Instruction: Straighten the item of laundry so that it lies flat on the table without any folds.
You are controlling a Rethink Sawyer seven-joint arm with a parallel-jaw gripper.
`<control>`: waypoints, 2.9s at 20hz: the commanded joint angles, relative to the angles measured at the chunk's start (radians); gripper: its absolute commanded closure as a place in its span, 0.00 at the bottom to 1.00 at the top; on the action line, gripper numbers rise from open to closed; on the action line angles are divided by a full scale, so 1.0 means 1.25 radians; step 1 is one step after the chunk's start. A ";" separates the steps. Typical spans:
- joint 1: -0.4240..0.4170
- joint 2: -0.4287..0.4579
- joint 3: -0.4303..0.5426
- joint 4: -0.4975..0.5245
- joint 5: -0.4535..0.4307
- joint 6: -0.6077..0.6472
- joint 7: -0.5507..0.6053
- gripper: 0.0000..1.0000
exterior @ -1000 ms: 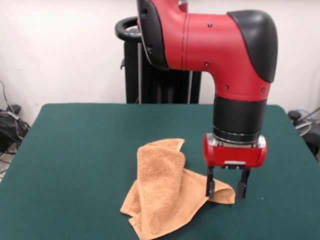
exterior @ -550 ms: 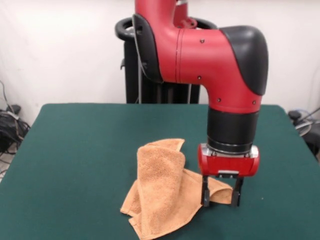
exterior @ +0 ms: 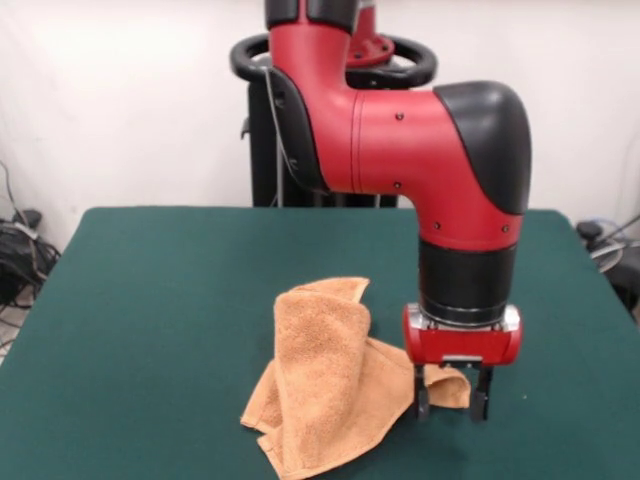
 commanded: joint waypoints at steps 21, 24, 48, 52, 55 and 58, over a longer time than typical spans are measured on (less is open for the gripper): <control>0.028 0.047 0.004 0.036 0.054 0.158 0.173 0.00; 0.025 0.058 0.004 0.034 0.050 0.147 0.172 0.00; 0.098 0.065 -0.124 0.015 0.040 0.204 0.181 0.00; 0.104 0.068 -0.137 0.007 0.040 0.217 0.183 0.00; 0.101 0.075 -0.131 0.007 0.045 0.202 0.182 0.00; 0.100 0.077 -0.128 0.011 0.046 0.191 0.180 0.00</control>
